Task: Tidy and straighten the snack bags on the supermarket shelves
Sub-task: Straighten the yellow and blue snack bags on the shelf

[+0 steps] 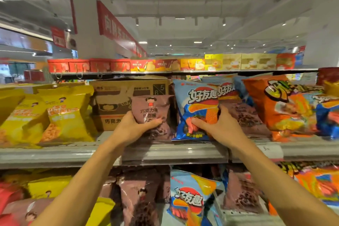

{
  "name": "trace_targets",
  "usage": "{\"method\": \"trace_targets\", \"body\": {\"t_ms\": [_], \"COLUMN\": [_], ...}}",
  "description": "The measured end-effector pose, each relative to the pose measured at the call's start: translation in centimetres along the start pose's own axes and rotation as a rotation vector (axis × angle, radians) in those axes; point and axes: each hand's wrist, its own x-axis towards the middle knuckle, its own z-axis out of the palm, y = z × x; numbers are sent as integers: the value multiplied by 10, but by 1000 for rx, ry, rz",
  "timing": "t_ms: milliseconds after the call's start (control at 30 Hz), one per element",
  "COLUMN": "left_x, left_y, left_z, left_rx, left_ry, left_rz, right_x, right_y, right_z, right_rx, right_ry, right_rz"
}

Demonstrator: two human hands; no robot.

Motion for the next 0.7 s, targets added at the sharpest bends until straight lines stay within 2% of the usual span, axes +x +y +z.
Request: {"method": "trace_targets", "body": {"t_ms": [167, 267, 400, 533, 700], "left_x": [2, 0, -6, -6, 0], "left_y": [2, 2, 0, 3, 15], "left_z": [-6, -8, -11, -8, 14], "left_rx": [-57, -74, -97, -158, -151], "left_ry": [9, 51, 113, 193, 261], "left_rz": [-56, -33, 21, 69, 101], "right_x": [18, 22, 19, 13, 9], "right_y": [-4, -3, 0, -10, -23], "right_z": [-1, 7, 17, 11, -23], "right_rx": [138, 190, 340, 386, 303], "right_ry": [-273, -337, -259, -118, 63], "right_rz": [-34, -32, 7, -112, -199]}}
